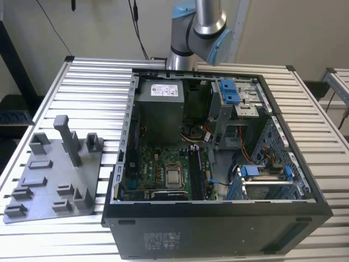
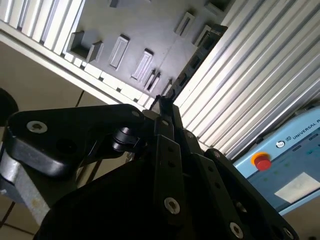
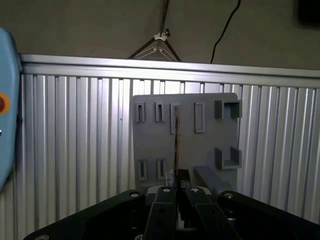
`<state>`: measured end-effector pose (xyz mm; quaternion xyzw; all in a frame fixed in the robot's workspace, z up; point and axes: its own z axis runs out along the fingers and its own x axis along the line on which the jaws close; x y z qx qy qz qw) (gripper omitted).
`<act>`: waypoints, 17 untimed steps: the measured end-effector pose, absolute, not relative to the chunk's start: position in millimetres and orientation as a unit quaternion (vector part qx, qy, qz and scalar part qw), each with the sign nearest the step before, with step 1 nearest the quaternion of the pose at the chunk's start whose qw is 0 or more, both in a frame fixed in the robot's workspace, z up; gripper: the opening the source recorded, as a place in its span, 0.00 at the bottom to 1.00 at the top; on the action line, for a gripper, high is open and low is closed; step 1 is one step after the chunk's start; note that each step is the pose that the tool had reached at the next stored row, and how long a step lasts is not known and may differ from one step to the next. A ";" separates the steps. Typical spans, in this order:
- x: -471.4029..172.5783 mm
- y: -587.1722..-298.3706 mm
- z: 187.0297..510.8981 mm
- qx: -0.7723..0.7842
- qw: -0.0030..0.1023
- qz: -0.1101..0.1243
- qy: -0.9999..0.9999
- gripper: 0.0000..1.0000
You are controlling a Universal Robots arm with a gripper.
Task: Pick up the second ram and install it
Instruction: 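Pick up the second ram and move it above second insertion slot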
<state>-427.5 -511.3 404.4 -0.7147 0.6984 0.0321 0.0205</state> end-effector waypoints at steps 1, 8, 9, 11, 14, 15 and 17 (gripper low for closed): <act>-427.5 -511.3 404.4 -0.715 0.020 0.032 0.698 0.14; -424.0 -511.3 404.5 -0.715 0.020 0.032 0.698 0.14; -422.5 -511.3 404.5 -0.715 0.020 0.032 0.698 0.14; -419.1 -511.3 404.5 -0.715 0.020 0.032 0.698 0.14; -413.3 -511.3 404.5 -0.715 0.020 0.032 0.698 0.14; -411.0 -511.3 404.5 -0.715 0.020 0.032 0.698 0.14; -404.9 -511.3 404.5 -0.715 0.020 0.033 0.698 0.14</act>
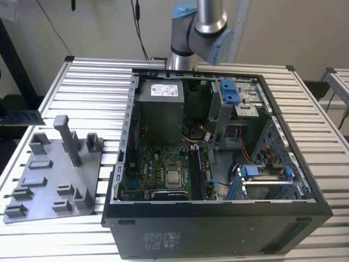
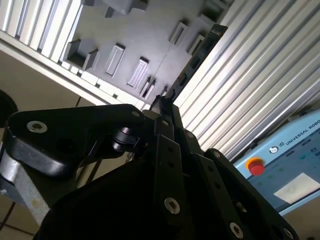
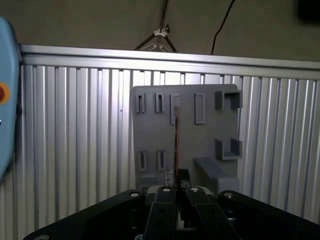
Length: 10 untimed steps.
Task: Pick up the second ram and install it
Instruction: 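Pick up the second ram and move it above second insertion slot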
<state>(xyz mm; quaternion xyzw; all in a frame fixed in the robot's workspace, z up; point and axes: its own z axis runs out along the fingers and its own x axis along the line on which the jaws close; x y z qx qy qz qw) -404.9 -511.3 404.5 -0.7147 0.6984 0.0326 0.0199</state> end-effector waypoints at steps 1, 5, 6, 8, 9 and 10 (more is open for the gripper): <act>-401.7 -511.3 404.5 -0.715 0.020 0.033 0.698 0.14; -387.4 -511.3 404.5 -0.715 0.019 0.034 0.698 0.14; -382.9 -511.3 404.5 -0.715 0.018 0.034 0.698 0.14; -374.6 -511.3 404.5 -0.715 0.017 0.036 0.698 0.14; -370.9 -511.3 404.5 -0.715 0.016 0.036 0.698 0.14; -367.1 -511.3 404.5 -0.715 0.016 0.037 0.698 0.14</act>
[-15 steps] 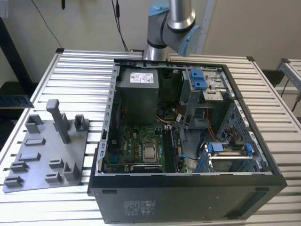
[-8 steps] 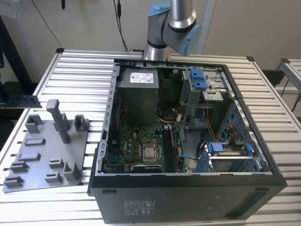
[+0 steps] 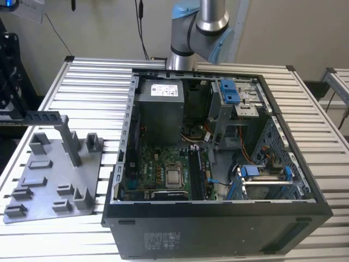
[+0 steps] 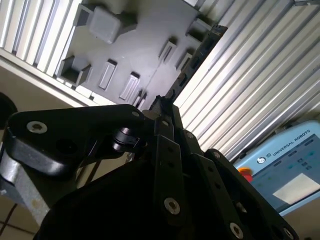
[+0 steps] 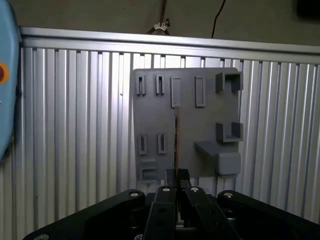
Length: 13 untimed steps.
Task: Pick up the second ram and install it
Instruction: 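Pick up the second ram and move it above second insertion slot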
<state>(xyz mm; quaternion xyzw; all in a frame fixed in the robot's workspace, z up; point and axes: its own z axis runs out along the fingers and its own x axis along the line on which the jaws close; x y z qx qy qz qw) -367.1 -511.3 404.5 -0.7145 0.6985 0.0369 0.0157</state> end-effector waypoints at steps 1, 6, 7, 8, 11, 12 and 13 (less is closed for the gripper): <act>-363.2 -511.3 404.5 -0.714 0.015 0.037 0.699 0.14; -346.7 -511.3 404.5 -0.714 0.015 0.038 0.698 0.14; -343.2 -511.3 404.5 -0.714 0.015 0.038 0.699 0.14; -339.9 -511.3 404.5 -0.714 0.015 0.038 0.698 0.14; -329.8 -511.3 404.5 -0.714 0.015 0.038 0.698 0.14; -326.8 -511.3 404.5 -0.714 0.015 0.038 0.698 0.14; -324.0 -511.3 404.5 -0.714 0.015 0.038 0.698 0.14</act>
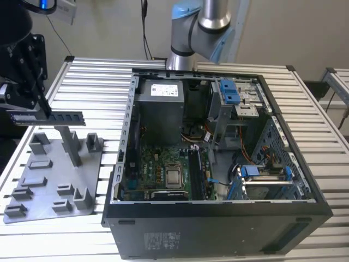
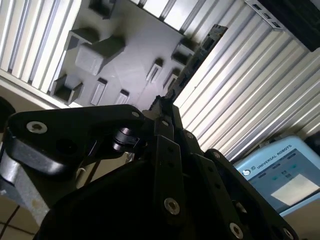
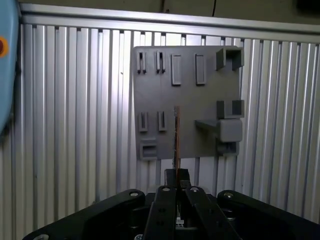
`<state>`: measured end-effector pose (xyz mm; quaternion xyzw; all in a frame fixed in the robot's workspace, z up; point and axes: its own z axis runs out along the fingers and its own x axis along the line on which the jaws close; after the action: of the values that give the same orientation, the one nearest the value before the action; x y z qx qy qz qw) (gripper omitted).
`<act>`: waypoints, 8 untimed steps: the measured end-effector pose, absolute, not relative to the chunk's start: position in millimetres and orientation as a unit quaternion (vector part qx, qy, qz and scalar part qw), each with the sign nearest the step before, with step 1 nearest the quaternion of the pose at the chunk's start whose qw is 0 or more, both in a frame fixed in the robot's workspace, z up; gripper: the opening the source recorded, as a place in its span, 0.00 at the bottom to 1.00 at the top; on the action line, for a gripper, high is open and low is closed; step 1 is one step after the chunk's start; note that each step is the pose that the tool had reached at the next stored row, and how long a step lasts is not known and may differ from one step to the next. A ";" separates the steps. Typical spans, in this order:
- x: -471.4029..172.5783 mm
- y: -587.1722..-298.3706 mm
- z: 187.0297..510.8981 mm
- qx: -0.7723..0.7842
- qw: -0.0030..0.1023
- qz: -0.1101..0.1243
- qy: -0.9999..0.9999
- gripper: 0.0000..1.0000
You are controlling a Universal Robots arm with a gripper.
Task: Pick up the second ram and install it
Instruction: 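Pick up the second ram and move it above second insertion slot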
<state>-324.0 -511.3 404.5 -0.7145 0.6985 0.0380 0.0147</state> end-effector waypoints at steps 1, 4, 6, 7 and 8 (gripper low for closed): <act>-321.2 -511.3 404.5 -0.714 0.015 0.038 0.698 0.14; -313.1 -511.3 404.5 -0.714 0.015 0.038 0.698 0.14; -307.9 -511.3 404.5 -0.715 0.015 0.038 0.698 0.14; -305.3 -511.3 404.5 -0.715 0.015 0.038 0.698 0.14; -302.8 -511.3 404.5 -0.715 0.015 0.038 0.698 0.14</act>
<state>-302.8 -511.3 404.5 -0.7146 0.6984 0.0377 0.0150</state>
